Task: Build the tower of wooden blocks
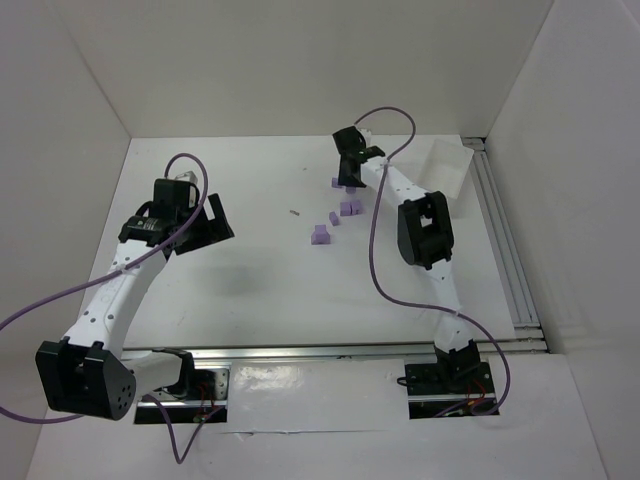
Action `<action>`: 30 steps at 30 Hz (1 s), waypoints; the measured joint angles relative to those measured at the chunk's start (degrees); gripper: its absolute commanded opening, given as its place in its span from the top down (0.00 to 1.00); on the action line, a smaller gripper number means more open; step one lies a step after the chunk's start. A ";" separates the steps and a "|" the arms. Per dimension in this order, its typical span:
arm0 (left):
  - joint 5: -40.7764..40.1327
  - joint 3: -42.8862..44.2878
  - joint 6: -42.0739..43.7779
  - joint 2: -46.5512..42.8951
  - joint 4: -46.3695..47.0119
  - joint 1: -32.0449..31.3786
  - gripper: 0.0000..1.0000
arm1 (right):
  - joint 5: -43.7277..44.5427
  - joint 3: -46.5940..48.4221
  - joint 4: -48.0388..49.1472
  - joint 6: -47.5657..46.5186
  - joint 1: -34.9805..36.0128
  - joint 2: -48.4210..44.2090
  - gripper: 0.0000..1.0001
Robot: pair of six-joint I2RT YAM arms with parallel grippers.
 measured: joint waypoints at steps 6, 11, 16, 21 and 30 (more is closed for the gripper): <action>0.00 -0.02 0.00 0.00 0.04 0.00 0.02 | 0.28 -3.78 0.28 -1.01 1.38 -6.05 0.71; 0.00 -0.66 0.02 -0.02 0.17 0.00 0.02 | -0.50 -15.15 1.92 -1.60 5.18 -19.12 0.71; 0.00 -0.76 0.00 -0.02 0.20 0.00 0.02 | -0.26 -26.43 4.33 -0.90 10.80 -28.50 0.71; 0.00 -0.76 -0.02 -0.02 0.17 0.00 0.02 | -0.55 -33.14 5.31 1.03 14.75 -29.68 0.71; 0.07 -0.76 -0.02 -0.02 0.15 0.00 0.02 | -0.92 -34.97 5.53 3.15 16.24 -29.68 0.71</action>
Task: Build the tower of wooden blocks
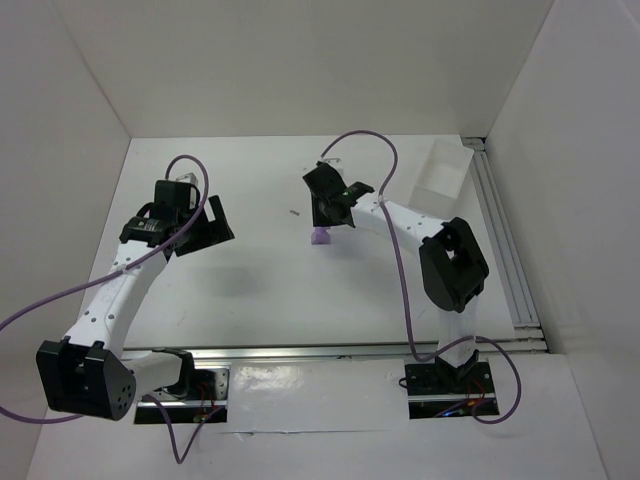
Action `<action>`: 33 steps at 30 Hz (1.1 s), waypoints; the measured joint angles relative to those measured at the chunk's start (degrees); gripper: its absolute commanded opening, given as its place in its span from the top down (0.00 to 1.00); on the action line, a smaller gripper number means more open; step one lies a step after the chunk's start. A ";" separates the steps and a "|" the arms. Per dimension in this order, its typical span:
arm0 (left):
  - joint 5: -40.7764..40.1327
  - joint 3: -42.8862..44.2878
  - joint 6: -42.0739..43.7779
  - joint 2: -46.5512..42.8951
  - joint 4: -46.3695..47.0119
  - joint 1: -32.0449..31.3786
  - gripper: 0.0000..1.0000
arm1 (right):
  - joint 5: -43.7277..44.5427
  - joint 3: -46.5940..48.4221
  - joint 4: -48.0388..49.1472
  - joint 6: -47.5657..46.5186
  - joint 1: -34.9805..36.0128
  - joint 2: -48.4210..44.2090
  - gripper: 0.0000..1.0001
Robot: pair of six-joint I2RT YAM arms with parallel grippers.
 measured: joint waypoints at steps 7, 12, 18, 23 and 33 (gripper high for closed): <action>0.00 0.00 0.00 -0.24 0.00 0.00 0.02 | -0.07 0.00 0.02 0.07 0.61 0.00 0.71; 0.00 0.00 0.00 -0.24 0.00 0.00 0.02 | -0.09 0.00 0.02 0.26 0.81 0.00 0.71; -0.04 0.00 0.00 -0.24 0.00 0.00 0.02 | -0.28 0.00 0.04 0.81 0.81 0.15 0.70; -0.04 0.00 0.00 -0.24 0.00 0.00 0.02 | -0.35 0.00 0.02 1.09 0.83 0.76 0.67; -0.04 0.00 0.00 -0.24 0.00 0.00 0.02 | -0.70 0.04 0.02 1.09 0.90 1.46 0.61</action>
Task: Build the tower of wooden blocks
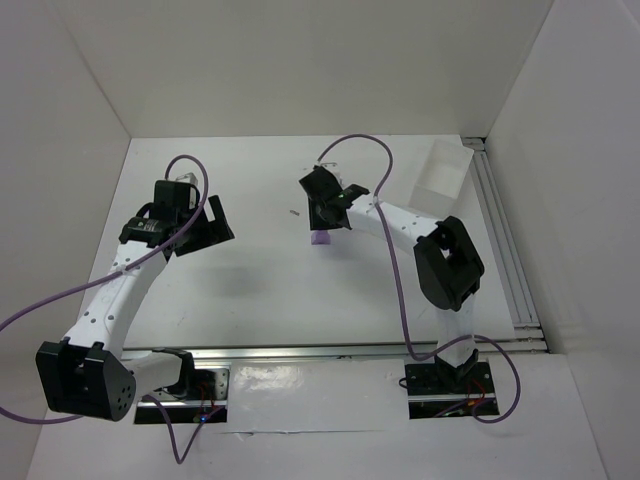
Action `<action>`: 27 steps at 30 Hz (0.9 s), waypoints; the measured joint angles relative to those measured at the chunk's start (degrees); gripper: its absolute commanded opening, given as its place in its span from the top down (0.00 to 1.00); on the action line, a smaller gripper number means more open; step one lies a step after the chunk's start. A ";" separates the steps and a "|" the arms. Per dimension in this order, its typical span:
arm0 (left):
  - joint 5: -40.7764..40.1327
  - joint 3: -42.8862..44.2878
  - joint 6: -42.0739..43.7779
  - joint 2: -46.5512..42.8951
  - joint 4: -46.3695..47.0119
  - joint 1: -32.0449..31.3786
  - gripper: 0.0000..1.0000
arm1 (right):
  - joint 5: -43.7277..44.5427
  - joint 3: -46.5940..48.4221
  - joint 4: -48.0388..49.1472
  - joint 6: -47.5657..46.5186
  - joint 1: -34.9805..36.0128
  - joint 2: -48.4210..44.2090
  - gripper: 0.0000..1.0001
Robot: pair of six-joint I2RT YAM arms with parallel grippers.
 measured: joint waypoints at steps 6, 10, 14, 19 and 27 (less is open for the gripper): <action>0.00 0.00 0.00 0.00 0.00 0.00 0.02 | 0.02 0.09 0.02 0.00 0.39 0.09 0.55; 0.00 0.00 0.00 0.00 0.00 0.00 0.02 | 0.00 0.09 0.00 0.15 0.46 0.11 0.51; 0.00 0.00 0.00 0.00 0.00 0.00 0.02 | -0.02 0.20 0.00 0.22 0.50 0.28 0.44; 0.00 0.00 0.00 0.00 -0.02 0.00 0.02 | 0.00 0.44 -0.04 0.22 0.50 0.33 0.41; 0.04 -0.55 0.00 -0.02 -0.02 0.00 0.02 | 0.26 0.98 -0.20 0.48 0.63 1.42 0.41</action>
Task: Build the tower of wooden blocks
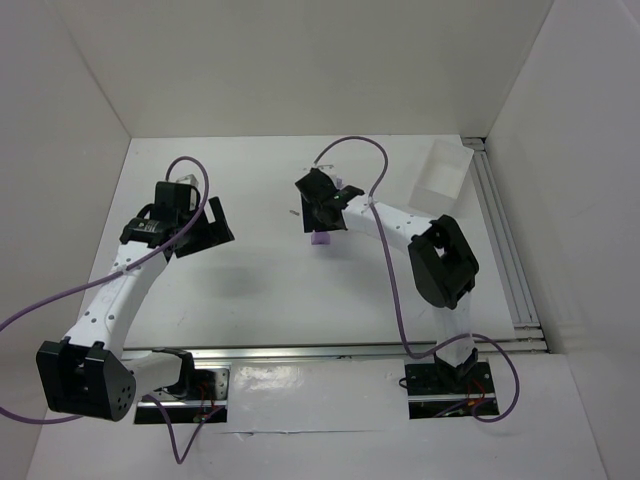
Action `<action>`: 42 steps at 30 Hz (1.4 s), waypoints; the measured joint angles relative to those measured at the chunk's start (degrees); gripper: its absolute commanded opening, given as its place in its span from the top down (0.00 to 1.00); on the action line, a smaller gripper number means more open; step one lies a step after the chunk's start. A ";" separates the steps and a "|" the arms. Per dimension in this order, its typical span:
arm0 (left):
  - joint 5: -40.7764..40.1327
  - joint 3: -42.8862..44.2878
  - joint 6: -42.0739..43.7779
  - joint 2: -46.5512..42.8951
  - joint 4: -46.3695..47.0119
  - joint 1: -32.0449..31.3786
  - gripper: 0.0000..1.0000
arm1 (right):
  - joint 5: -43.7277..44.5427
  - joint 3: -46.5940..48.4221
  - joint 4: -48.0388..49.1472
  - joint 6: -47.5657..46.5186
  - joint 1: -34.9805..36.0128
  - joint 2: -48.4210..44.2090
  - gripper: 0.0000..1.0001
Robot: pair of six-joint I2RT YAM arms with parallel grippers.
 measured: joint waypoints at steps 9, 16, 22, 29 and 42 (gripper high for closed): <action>0.09 -0.04 0.00 0.00 -0.04 0.00 0.02 | 1.75 0.96 -1.05 1.27 1.16 1.99 0.45; 0.13 -0.04 0.00 0.00 -0.04 0.00 0.02 | 2.82 1.44 -1.14 1.92 1.16 2.01 0.51; 0.20 -0.31 0.00 0.00 0.02 0.00 0.02 | 3.23 1.79 -1.51 2.58 1.16 2.23 0.47; 0.37 -0.81 0.02 0.00 -0.02 0.00 0.02 | 3.45 2.01 -1.70 2.80 1.16 2.67 0.37; 0.37 -0.81 0.02 0.00 0.04 0.00 0.02 | 3.89 2.10 -1.86 2.99 1.16 2.67 0.46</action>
